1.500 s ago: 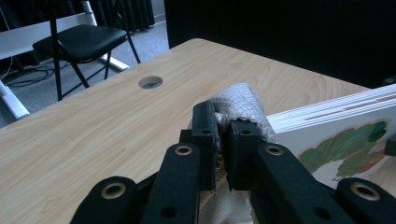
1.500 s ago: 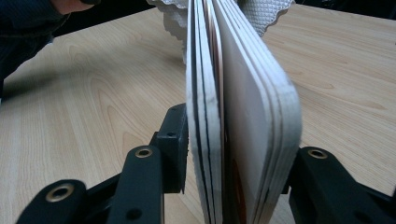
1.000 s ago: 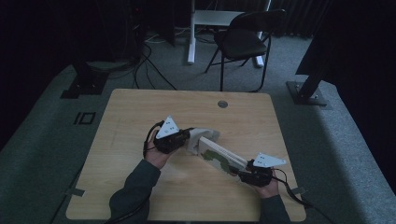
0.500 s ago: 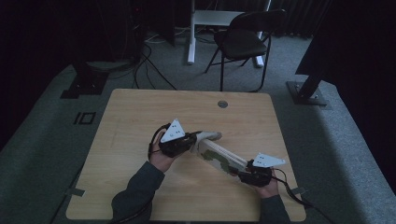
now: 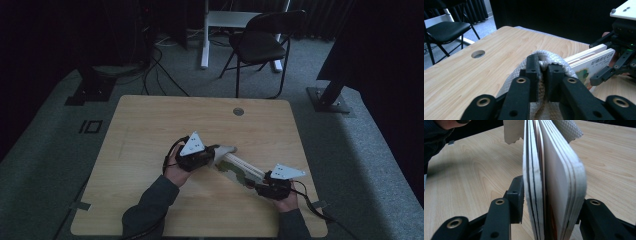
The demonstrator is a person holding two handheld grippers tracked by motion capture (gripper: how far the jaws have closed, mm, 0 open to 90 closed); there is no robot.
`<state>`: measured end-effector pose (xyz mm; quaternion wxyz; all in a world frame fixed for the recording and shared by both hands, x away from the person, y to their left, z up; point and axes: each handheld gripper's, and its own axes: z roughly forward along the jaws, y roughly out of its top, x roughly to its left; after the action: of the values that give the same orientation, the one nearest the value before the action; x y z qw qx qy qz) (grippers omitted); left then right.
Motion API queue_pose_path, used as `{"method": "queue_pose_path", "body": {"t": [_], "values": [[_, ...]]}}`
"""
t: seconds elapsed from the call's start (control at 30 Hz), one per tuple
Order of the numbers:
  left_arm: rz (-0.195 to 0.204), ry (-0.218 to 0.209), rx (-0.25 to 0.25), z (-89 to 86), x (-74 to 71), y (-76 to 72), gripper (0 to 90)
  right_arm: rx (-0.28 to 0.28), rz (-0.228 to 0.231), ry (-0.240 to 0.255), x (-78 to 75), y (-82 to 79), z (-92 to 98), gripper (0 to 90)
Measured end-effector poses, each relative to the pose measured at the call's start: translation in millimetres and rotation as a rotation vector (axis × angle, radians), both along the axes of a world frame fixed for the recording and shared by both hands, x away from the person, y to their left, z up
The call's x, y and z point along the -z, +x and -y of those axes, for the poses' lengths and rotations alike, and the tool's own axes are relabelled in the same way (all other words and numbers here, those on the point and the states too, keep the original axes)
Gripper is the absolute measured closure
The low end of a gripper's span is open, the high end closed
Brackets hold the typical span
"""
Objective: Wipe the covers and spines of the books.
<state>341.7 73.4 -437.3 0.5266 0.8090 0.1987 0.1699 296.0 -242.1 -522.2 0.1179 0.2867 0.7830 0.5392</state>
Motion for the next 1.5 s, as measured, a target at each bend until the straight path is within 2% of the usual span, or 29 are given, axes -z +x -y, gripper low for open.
{"method": "queue_pose_path", "body": {"t": [0.27,0.43,0.6,0.83,1.03,1.33,1.5], "values": [[-0.009,0.025,-0.001,1.6,6.2,3.6,72.5,-0.003,0.001,-0.002,0.0,0.0,-0.1,57.2],[-0.033,0.035,0.001,3.2,13.1,9.0,68.2,-0.003,-0.001,-0.001,0.0,-0.1,-0.2,56.8],[-0.052,0.015,0.005,3.4,16.0,13.1,66.9,-0.003,-0.001,-0.002,0.2,0.1,-0.3,56.2],[-0.044,0.019,-0.015,1.9,15.9,12.7,73.9,-0.005,0.007,-0.01,0.0,-0.5,-0.1,61.5],[-0.032,0.028,-0.016,2.4,15.4,10.7,85.0,-0.011,0.012,-0.017,-0.2,-1.1,-0.7,66.2],[-0.017,0.014,-0.014,0.4,9.8,6.6,87.3,-0.019,0.012,-0.02,-0.4,-1.5,-0.8,72.8],[-0.005,0.014,-0.001,2.0,5.9,2.4,87.5,-0.022,0.012,-0.019,-0.4,-1.5,-1.1,73.3]]}}
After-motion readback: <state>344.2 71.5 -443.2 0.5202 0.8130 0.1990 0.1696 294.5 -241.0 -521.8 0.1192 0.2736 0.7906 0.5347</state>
